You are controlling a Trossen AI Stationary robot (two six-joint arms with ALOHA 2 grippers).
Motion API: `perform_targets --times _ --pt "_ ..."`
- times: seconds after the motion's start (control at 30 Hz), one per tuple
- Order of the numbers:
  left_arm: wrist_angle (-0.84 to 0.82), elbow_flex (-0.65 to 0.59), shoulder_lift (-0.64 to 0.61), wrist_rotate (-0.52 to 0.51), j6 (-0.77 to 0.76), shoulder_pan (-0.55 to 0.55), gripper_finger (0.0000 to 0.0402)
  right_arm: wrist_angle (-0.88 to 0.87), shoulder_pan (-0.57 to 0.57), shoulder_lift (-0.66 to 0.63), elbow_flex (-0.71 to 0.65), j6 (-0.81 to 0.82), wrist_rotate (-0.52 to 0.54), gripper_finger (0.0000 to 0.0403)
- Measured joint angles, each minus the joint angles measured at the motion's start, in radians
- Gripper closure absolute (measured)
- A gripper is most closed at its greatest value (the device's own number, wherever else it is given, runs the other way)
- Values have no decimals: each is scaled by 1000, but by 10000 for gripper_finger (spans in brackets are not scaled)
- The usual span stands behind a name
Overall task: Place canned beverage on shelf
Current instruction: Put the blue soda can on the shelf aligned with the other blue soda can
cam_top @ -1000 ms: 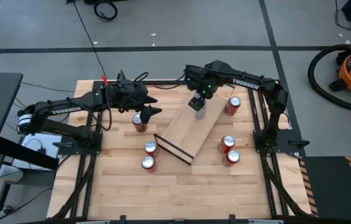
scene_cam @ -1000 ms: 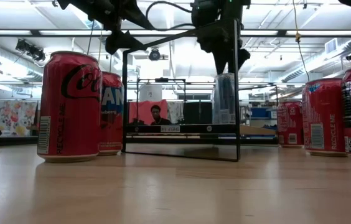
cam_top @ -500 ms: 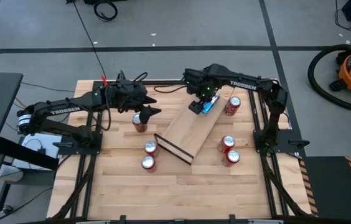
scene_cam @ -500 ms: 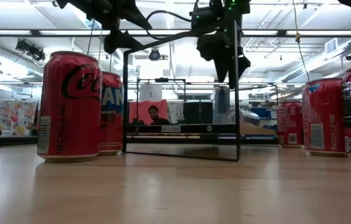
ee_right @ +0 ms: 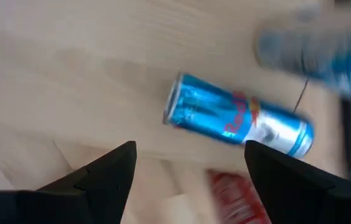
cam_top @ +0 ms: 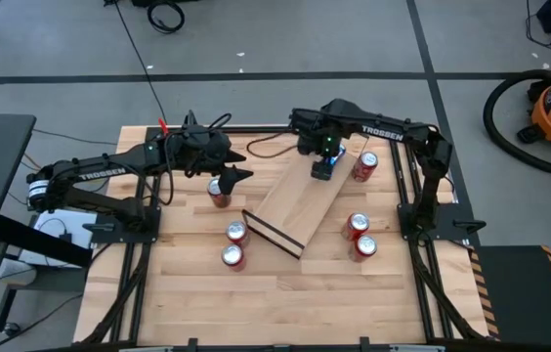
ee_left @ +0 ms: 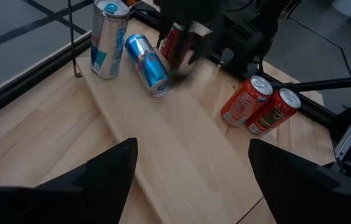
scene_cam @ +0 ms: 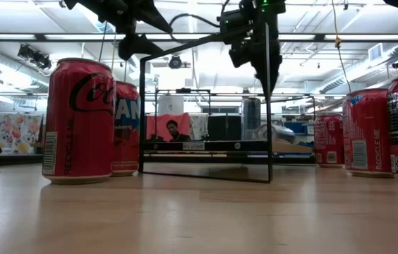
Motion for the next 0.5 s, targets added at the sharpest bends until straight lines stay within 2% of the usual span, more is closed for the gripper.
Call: perform_targets --times 0.13,0.23,0.37,0.5 --pt "0 0 0 0 40 0 84 37 -2 -2 -33 -287 -50 93" --pt "-1 0 0 0 41 0 84 47 -2 -2 -74 -420 -50 93" --pt "-1 0 0 0 42 0 84 95 12 -2 -126 -482 38 93" --pt "-1 0 2 0 42 0 84 162 13 -2 -169 -520 51 95"
